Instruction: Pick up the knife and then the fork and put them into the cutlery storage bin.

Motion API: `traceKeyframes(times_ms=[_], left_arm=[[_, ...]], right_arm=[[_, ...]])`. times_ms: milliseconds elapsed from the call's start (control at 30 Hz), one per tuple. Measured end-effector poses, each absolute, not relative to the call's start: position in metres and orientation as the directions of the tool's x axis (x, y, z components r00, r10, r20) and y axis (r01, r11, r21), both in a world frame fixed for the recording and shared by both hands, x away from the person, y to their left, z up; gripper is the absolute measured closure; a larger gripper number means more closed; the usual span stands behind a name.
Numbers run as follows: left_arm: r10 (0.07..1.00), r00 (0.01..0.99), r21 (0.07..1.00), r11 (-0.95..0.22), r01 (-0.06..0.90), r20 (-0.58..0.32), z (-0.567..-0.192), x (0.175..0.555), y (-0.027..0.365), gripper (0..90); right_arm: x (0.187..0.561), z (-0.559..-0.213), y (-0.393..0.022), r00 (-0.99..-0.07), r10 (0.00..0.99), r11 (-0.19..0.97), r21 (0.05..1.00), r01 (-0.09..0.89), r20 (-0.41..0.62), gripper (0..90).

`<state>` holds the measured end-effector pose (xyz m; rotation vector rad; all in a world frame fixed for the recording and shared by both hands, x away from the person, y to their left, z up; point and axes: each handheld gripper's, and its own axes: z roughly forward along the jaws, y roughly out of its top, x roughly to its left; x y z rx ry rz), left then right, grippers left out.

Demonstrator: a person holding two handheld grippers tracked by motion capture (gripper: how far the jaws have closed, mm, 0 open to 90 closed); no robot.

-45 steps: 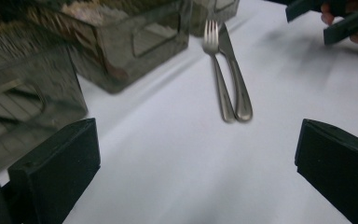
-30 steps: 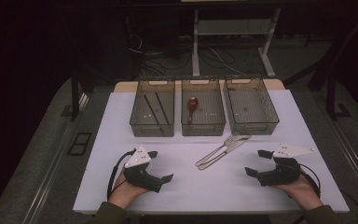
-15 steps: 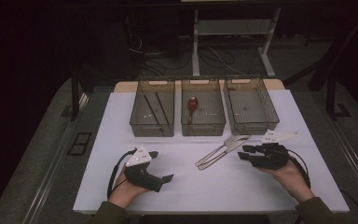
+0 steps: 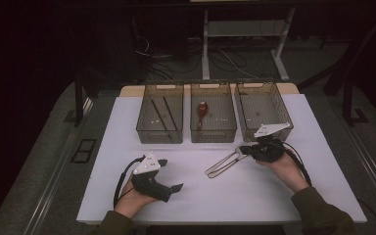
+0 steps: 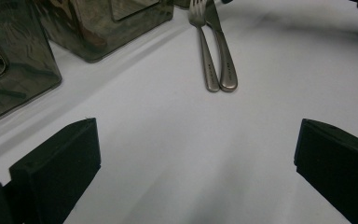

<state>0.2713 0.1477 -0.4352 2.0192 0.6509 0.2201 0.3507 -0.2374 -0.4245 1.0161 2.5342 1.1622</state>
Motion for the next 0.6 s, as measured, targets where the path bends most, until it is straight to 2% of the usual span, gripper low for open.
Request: traceKeyframes(times_ms=[267,600], left_arm=[[0.53,0.841,0.85,-0.39,0.355,-0.108,-0.434,0.271,0.149,0.0],[0.529,0.842,0.852,-0.385,0.354,-0.111,-0.434,0.271,0.15,0.0]], right_arm=[[0.364,-0.441,-0.22,-0.758,0.645,0.521,0.67,0.529,0.097,88.9],[0.365,-0.445,-0.214,-0.765,0.641,0.569,0.632,0.526,0.06,89.1]])
